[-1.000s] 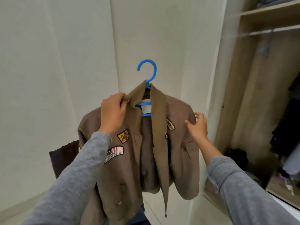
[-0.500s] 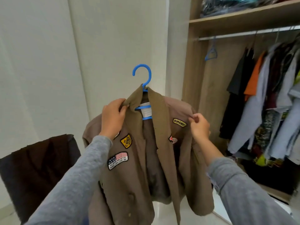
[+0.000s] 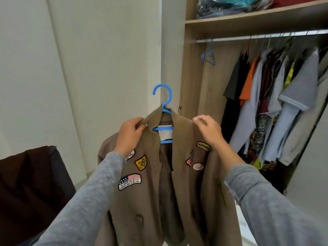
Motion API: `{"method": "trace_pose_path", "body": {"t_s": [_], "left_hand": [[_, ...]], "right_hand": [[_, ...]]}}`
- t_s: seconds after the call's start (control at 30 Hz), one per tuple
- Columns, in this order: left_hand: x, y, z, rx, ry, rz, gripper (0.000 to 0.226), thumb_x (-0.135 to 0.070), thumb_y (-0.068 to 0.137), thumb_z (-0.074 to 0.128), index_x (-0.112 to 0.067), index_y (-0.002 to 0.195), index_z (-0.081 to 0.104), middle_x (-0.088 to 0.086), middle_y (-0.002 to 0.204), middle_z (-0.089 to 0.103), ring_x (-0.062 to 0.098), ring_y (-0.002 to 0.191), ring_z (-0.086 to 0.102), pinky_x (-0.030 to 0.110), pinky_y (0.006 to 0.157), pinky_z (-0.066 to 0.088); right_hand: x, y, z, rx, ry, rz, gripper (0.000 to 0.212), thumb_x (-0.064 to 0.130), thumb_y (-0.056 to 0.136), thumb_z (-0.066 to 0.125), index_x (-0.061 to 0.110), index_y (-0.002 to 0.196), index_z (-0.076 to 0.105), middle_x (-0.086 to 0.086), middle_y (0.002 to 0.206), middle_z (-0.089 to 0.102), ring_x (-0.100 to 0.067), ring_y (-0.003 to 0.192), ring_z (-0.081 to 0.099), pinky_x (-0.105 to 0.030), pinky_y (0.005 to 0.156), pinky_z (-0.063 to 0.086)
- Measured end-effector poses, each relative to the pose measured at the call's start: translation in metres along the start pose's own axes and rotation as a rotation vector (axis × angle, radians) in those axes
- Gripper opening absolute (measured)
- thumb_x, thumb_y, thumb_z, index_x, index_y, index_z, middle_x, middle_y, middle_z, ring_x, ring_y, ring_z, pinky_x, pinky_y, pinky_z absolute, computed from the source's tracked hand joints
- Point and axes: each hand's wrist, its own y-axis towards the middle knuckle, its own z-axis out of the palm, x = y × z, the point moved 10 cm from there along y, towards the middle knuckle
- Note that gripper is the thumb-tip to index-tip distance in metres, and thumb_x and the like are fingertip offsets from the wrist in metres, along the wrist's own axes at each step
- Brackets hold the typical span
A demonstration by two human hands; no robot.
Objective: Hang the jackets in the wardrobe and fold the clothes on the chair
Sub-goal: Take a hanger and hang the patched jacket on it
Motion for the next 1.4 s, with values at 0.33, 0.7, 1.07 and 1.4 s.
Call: {"method": "trace_pose_path", "body": {"t_s": [0.33, 0.7, 1.07, 1.4], "left_hand": [[-0.007, 0.003, 0.022, -0.016, 0.028, -0.008, 0.016, -0.013, 0.086, 0.06, -0.014, 0.097, 0.072, 0.005, 0.089, 0.072, 0.022, 0.086, 0.064, 0.034, 0.077, 0.049], [-0.016, 0.015, 0.102, -0.101, 0.14, -0.049, 0.033, -0.011, 0.087, 0.056, -0.008, 0.12, 0.059, 0.01, 0.121, 0.056, 0.027, 0.114, 0.049, 0.036, 0.099, 0.035], [-0.038, -0.109, 0.351, 0.976, -0.301, -0.08, 0.119, -0.044, 0.07, 0.079, -0.018, 0.15, -0.006, -0.001, 0.157, 0.011, 0.012, 0.144, 0.013, 0.038, 0.119, 0.018], [-0.054, -0.084, 0.42, 1.034, -0.473, -0.226, 0.166, -0.087, 0.025, 0.066, -0.023, 0.142, -0.032, -0.012, 0.155, -0.024, 0.012, 0.144, -0.011, 0.051, 0.118, 0.003]], "right_hand": [[0.004, -0.002, 0.01, 0.125, -0.043, -0.019, 0.037, 0.047, 0.091, 0.052, 0.018, 0.069, 0.047, 0.006, 0.066, 0.048, -0.016, 0.072, 0.047, -0.034, 0.075, 0.034], [-0.043, -0.007, -0.02, -0.207, -0.259, 0.15, 0.032, 0.048, 0.093, 0.047, 0.019, 0.079, 0.052, -0.004, 0.086, 0.065, -0.027, 0.091, 0.057, -0.04, 0.096, 0.03], [-0.143, 0.019, -0.067, -0.225, -0.283, 0.6, 0.037, 0.05, 0.093, 0.045, 0.017, 0.09, 0.06, -0.008, 0.102, 0.066, -0.032, 0.103, 0.058, -0.035, 0.09, 0.038], [-0.19, 0.089, -0.032, -0.249, 0.481, 0.858, 0.024, 0.001, 0.099, 0.034, -0.009, 0.102, 0.055, -0.018, 0.101, 0.057, -0.019, 0.062, 0.045, -0.024, 0.055, 0.044]]}}
